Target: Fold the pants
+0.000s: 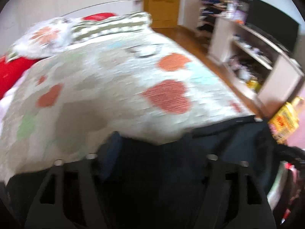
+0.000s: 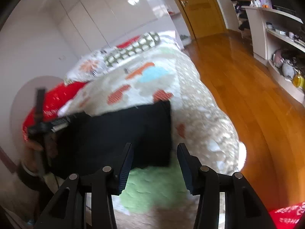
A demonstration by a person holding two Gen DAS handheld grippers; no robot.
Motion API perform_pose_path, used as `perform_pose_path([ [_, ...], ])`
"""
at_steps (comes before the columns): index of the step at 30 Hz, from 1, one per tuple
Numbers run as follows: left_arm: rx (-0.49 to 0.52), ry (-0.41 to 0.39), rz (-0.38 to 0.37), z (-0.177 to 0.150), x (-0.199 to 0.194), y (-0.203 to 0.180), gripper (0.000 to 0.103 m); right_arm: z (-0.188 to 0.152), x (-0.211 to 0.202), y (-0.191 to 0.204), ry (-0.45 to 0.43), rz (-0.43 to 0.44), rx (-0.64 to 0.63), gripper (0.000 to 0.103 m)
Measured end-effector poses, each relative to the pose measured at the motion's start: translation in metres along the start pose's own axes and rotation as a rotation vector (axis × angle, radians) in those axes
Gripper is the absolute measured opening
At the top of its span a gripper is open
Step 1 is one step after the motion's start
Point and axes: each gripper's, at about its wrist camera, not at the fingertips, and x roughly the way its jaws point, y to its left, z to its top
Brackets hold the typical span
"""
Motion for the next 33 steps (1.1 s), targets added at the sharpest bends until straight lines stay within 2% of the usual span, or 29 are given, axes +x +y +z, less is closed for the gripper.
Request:
perform_pose_path([
  [4,0.122,0.027,-0.106,0.016,0.020,-0.041,0.069,-0.002,0.003,-0.003,-0.022,0.073,0.029,0.053],
  [9,0.285,0.106,-0.154,0.025,0.055,-0.083,0.069,0.005,0.027,-0.007,0.001,0.142,0.054,0.060],
  [12,0.326,0.142,-0.152,0.026,0.076,-0.092,0.069,0.010,0.038,-0.006,-0.002,0.172,0.052,0.060],
  [15,0.308,0.135,-0.155,0.029,0.093,-0.095,0.071,0.012,0.049,-0.002,-0.013,0.172,0.039,0.060],
  [17,0.312,0.114,-0.150,0.030,0.093,-0.096,0.069,0.014,0.051,0.003,-0.015,0.167,0.017,0.049],
  [18,0.310,0.113,-0.151,0.030,0.093,-0.097,0.068,0.015,0.052,0.006,-0.014,0.176,0.008,0.034],
  [19,0.296,0.113,-0.157,0.032,0.091,-0.095,0.067,0.016,0.052,0.008,-0.014,0.189,0.009,0.028],
  [21,0.252,0.114,-0.168,0.033,0.083,-0.086,0.066,0.019,0.049,0.016,-0.013,0.221,0.002,0.025],
  [24,0.168,0.060,-0.156,0.035,0.052,-0.061,0.066,0.024,0.039,0.036,-0.033,0.269,-0.031,0.024],
  [29,-0.025,-0.057,-0.123,0.032,-0.019,0.009,0.066,0.037,0.028,0.099,-0.050,0.351,-0.147,0.024],
  [33,-0.143,-0.122,-0.029,0.006,-0.071,0.068,0.066,0.037,0.051,0.166,-0.038,0.373,-0.218,0.024],
])
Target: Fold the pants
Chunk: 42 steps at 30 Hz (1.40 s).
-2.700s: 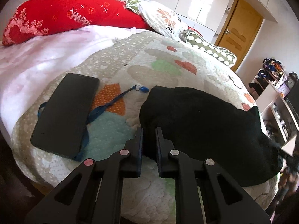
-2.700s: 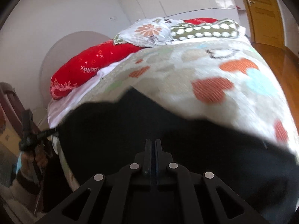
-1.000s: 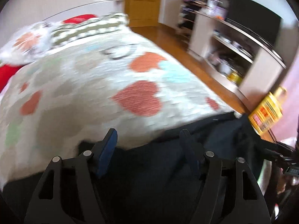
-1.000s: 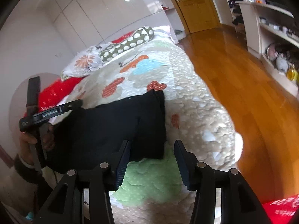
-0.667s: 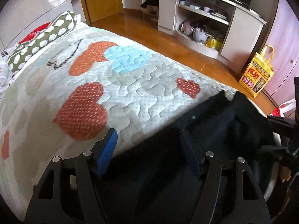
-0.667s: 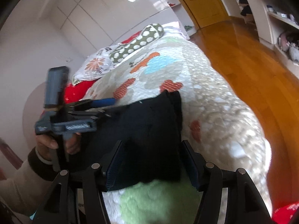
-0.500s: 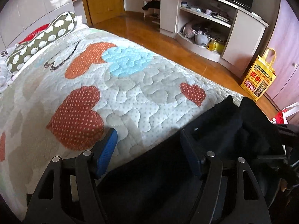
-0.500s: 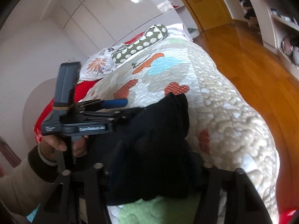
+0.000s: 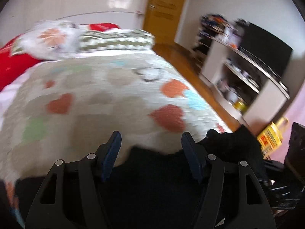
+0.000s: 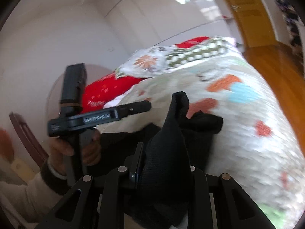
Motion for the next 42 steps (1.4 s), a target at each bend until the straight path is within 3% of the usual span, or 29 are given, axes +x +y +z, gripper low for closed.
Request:
perform_pose_path([
  [2,-0.047,-0.009,0.043,-0.012,-0.015,0.023,0.066,-0.004,0.031,0.018,0.020,0.048,0.031,0.039],
  [3,-0.072,-0.006,0.053,-0.017,-0.019,0.032,0.066,-0.009,0.049,0.025,0.068,0.110,0.061,0.060],
  [4,-0.104,0.003,0.062,-0.024,-0.023,0.043,0.066,-0.013,0.063,0.030,0.139,0.165,0.089,0.065],
  [5,-0.135,0.012,0.069,-0.033,-0.027,0.053,0.066,-0.016,0.068,0.034,0.172,0.189,0.097,0.065],
  [7,-0.164,0.022,0.076,-0.045,-0.032,0.061,0.066,-0.020,0.056,0.042,0.153,0.209,0.052,0.065],
  [11,-0.186,0.050,0.057,-0.070,-0.033,0.060,0.066,-0.024,0.016,0.028,0.087,0.043,-0.037,0.065],
  [15,-0.169,0.092,0.021,-0.084,-0.022,0.038,0.066,-0.036,0.005,0.002,0.136,-0.110,-0.051,0.065],
  [23,-0.116,0.204,-0.011,-0.095,0.030,-0.011,0.066,-0.047,0.007,-0.028,0.143,-0.111,0.052,0.065],
  [26,-0.104,0.181,0.005,-0.095,0.027,-0.020,0.025,-0.044,-0.003,-0.024,0.121,-0.116,0.042,0.065],
  [28,-0.129,0.148,-0.031,-0.091,0.011,-0.019,0.009,-0.039,-0.006,-0.017,0.109,-0.120,0.016,0.065],
  [32,-0.118,0.065,0.026,-0.089,-0.023,-0.012,0.007,-0.026,0.000,-0.001,0.091,-0.114,-0.046,0.065],
  [35,-0.143,0.109,0.051,-0.100,-0.015,-0.004,0.007,-0.026,0.023,0.010,0.126,-0.117,-0.090,0.065],
  [38,-0.210,0.156,0.079,-0.116,0.000,0.007,0.007,-0.031,0.043,0.006,0.179,-0.153,-0.052,0.065],
  [41,-0.306,0.155,0.043,-0.119,-0.002,0.017,0.009,-0.036,0.042,0.009,0.189,-0.148,-0.053,0.065],
  [42,-0.312,0.153,0.039,-0.119,-0.004,0.017,0.015,-0.037,0.038,0.009,0.186,-0.150,-0.057,0.065],
])
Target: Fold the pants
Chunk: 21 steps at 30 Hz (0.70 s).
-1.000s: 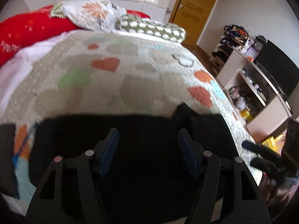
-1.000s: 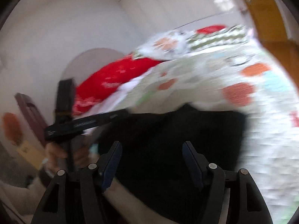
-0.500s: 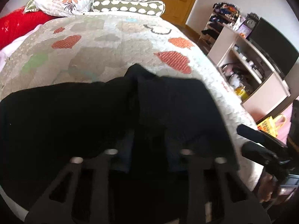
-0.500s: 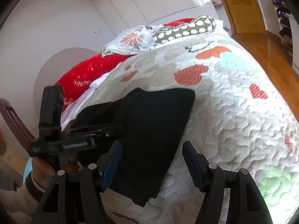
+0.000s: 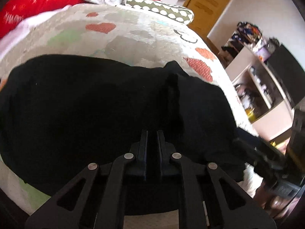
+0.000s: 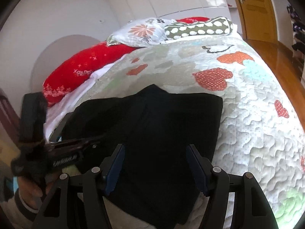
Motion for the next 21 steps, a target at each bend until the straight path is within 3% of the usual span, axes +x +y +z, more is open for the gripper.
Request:
perform_pose_path([
  [1,0.000,-0.006,0.002,0.001,-0.003,-0.001,0.021,-0.001,-0.003,-0.001,-0.005,-0.006,0.003,0.065],
  [3,-0.007,-0.045,0.005,0.001,-0.012,-0.001,0.058,-0.004,-0.009,-0.008,-0.014,-0.023,0.024,0.065],
  [5,-0.046,-0.092,-0.078,0.002,-0.022,0.003,0.066,-0.008,-0.013,-0.017,-0.019,-0.043,0.052,0.065],
  [9,-0.064,-0.109,-0.091,0.008,-0.026,0.001,0.070,-0.018,-0.002,-0.027,0.040,-0.093,0.073,0.065],
  [12,-0.005,-0.082,-0.098,0.012,-0.014,-0.017,0.070,-0.024,0.000,-0.028,0.036,-0.098,0.077,0.065],
  [16,0.055,0.004,-0.032,0.013,0.025,-0.038,0.070,-0.027,-0.014,-0.028,0.029,-0.091,0.100,0.065],
  [17,0.059,-0.003,-0.012,0.011,0.029,-0.039,0.063,-0.027,-0.020,-0.026,0.023,-0.100,0.093,0.065],
  [18,0.076,-0.041,0.024,0.009,0.028,-0.042,0.039,-0.028,-0.026,-0.024,0.019,-0.114,0.085,0.065],
  [21,0.050,-0.042,-0.042,0.007,0.020,-0.039,0.017,-0.029,-0.048,-0.017,0.015,-0.166,0.072,0.065],
])
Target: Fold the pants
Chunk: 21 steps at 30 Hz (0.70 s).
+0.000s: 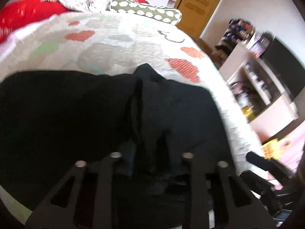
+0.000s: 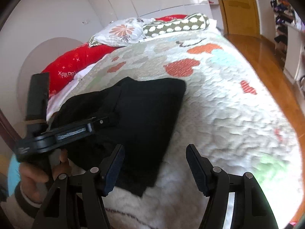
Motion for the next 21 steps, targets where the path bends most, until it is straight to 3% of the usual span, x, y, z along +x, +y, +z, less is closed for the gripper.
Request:
perform_pose_path([
  [3,-0.007,-0.046,-0.063,-0.008,-0.023,0.002,0.016,0.002,-0.023,0.007,-0.020,-0.045,-0.001,0.065],
  [8,0.039,-0.048,-0.035,-0.015,-0.020,0.002,0.016,0.019,-0.040,0.033,-0.020,-0.037,-0.002,0.065],
  [13,0.014,-0.024,-0.031,-0.010,-0.011,0.016,0.032,0.046,-0.025,0.069,-0.023,-0.105,-0.013,0.065],
  [16,0.037,-0.058,0.015,-0.015,-0.027,0.021,0.052,0.056,-0.015,0.075,-0.059,-0.066,0.055,0.065],
  [21,0.042,-0.131,0.139,-0.022,-0.054,0.040,0.054,0.068,0.044,0.079,0.021,-0.086,0.034,0.065],
])
